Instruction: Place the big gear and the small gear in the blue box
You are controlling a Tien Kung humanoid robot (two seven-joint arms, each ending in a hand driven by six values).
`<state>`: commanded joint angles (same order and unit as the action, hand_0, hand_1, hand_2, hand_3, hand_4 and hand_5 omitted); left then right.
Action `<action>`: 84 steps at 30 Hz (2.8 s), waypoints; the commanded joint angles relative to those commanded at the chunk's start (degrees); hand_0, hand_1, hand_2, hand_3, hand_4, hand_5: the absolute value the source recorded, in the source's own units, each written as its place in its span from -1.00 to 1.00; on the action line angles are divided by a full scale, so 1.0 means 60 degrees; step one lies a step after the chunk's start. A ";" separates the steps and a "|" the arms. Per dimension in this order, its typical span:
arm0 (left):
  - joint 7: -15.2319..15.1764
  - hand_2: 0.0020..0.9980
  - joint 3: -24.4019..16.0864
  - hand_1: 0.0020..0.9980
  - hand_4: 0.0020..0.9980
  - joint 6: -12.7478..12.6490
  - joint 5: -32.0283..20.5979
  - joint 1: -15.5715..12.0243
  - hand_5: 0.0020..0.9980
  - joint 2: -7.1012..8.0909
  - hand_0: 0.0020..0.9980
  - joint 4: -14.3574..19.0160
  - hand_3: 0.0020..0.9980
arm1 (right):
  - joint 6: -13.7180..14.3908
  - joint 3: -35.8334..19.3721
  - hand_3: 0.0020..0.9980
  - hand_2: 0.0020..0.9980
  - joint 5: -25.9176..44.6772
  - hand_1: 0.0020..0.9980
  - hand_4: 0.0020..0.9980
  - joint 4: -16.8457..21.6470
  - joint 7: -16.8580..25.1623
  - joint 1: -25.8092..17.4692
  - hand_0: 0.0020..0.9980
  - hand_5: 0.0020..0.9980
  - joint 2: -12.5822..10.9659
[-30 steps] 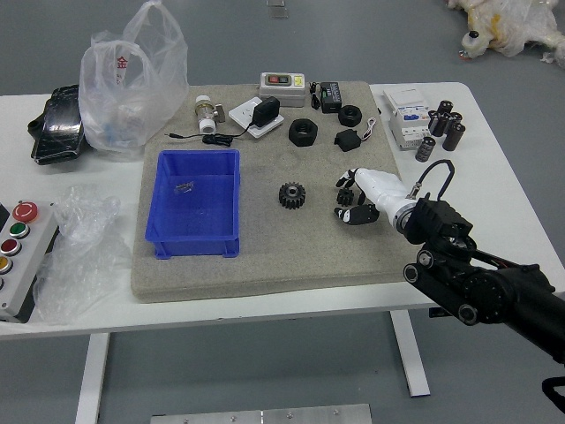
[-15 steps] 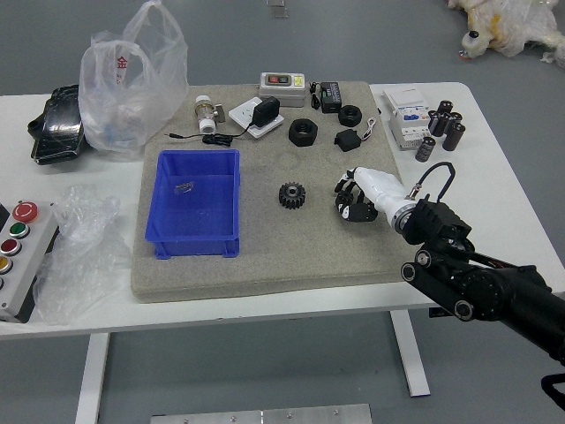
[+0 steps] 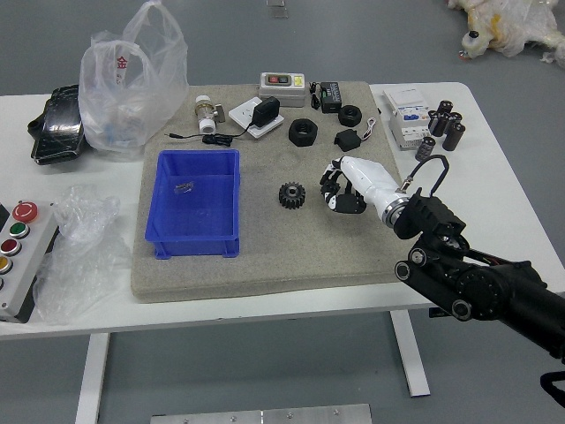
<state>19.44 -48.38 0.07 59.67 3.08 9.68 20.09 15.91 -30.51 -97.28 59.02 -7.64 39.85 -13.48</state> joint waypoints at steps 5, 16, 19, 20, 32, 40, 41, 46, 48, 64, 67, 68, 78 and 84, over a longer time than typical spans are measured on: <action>0.0162 0.26 -0.0113 0.29 0.42 -0.0011 0.0104 -0.0119 -0.17 -0.0042 0.40 0.0043 0.61 | 0.0082 0.0728 -0.33 -0.46 0.0285 -0.37 -0.79 0.0857 0.0064 0.0779 -0.51 -1.00 0.0194; 0.0278 0.27 -0.0220 0.29 0.42 -0.0050 0.0089 -0.0133 -0.17 -0.0060 0.40 0.0077 0.61 | 0.0163 0.2293 -0.27 -0.43 0.0564 -0.30 -0.76 0.1199 0.0136 0.2229 -0.42 -1.00 0.0968; 0.0345 0.27 -0.0288 0.29 0.42 -0.0020 0.0178 -0.0145 -0.17 -0.0068 0.40 0.0091 0.61 | 0.0153 0.2689 -0.27 -0.43 0.0427 -0.30 -0.76 0.1108 0.0072 0.2413 -0.42 -1.00 0.1214; 0.0358 0.27 -0.0301 0.29 0.42 -0.0020 0.0188 -0.0149 -0.17 -0.0066 0.40 0.0095 0.61 | 0.0151 0.2784 -0.27 -0.43 0.0403 -0.30 -0.76 0.1080 0.0061 0.2443 -0.42 -1.00 0.1268; 0.0354 0.27 -0.0355 0.29 0.43 -0.0065 0.0197 -0.0118 -0.16 -0.0072 0.40 0.0100 0.61 | -0.0089 0.2867 0.41 0.51 -0.0362 0.43 -0.26 0.0560 0.0263 0.2497 0.29 -0.58 0.1704; 0.0351 0.27 -0.0381 0.29 0.43 -0.0082 0.0204 -0.0095 -0.16 -0.0087 0.40 0.0098 0.61 | -0.0240 0.2817 0.86 0.75 -0.0350 0.72 0.30 0.0554 0.0141 0.2423 0.62 -0.49 0.1675; 0.0351 0.27 -0.0381 0.29 0.43 -0.0083 0.0200 -0.0093 -0.16 -0.0091 0.40 0.0097 0.61 | -0.0266 0.2803 0.86 0.75 -0.0339 0.72 0.30 0.0546 0.0112 0.2408 0.62 -0.49 0.1653; 0.0301 0.27 -0.0328 0.29 0.43 -0.0125 0.0091 -0.0077 -0.16 -0.0095 0.40 0.0084 0.61 | -0.0333 0.2592 0.82 0.73 -0.0246 0.70 0.32 0.0410 0.0024 0.2242 0.61 -0.48 0.1481; 0.0284 0.27 -0.0305 0.29 0.43 -0.0140 0.0042 -0.0076 -0.16 -0.0099 0.40 0.0080 0.61 | -0.0330 0.2368 0.82 0.73 -0.0214 0.70 0.32 0.0299 -0.0001 0.2131 0.61 -0.48 0.1373; 0.0205 0.26 -0.0241 0.28 0.44 -0.0176 -0.0073 -0.0033 -0.16 -0.0090 0.40 0.0063 0.61 | -0.0594 0.2175 0.80 0.71 0.0211 0.65 0.87 -0.1466 -0.0075 0.1872 0.60 -0.09 0.1208; 0.0205 0.26 -0.0240 0.28 0.44 -0.0176 -0.0073 -0.0026 -0.16 -0.0093 0.40 0.0064 0.61 | -0.0653 0.2290 0.80 0.71 0.0375 0.65 0.87 -0.1841 -0.0023 0.1891 0.60 -0.09 0.1268; 0.0203 0.26 -0.0235 0.28 0.44 -0.0176 -0.0075 -0.0022 -0.16 -0.0095 0.40 0.0064 0.61 | -0.0672 0.2335 0.80 0.71 0.0444 0.65 0.87 -0.1970 -0.0007 0.1899 0.60 -0.09 0.1283; 0.0180 0.26 -0.0236 0.28 0.43 -0.0158 -0.0053 0.0016 -0.16 -0.0108 0.40 0.0071 0.60 | -0.0562 0.3077 0.59 0.46 0.1599 0.49 0.32 -0.2877 0.0007 0.1939 0.55 -0.45 0.1418; 0.0167 0.26 -0.0245 0.28 0.43 -0.0161 -0.0040 0.0026 -0.16 -0.0112 0.40 0.0072 0.60 | -0.0363 0.3302 0.27 0.10 0.2029 0.27 -0.34 -0.2900 0.0024 0.1945 0.46 -0.80 0.1430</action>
<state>20.44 -49.85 -0.89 59.42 3.23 9.01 20.52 13.73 -10.69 -85.10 41.62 -7.49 51.52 -4.90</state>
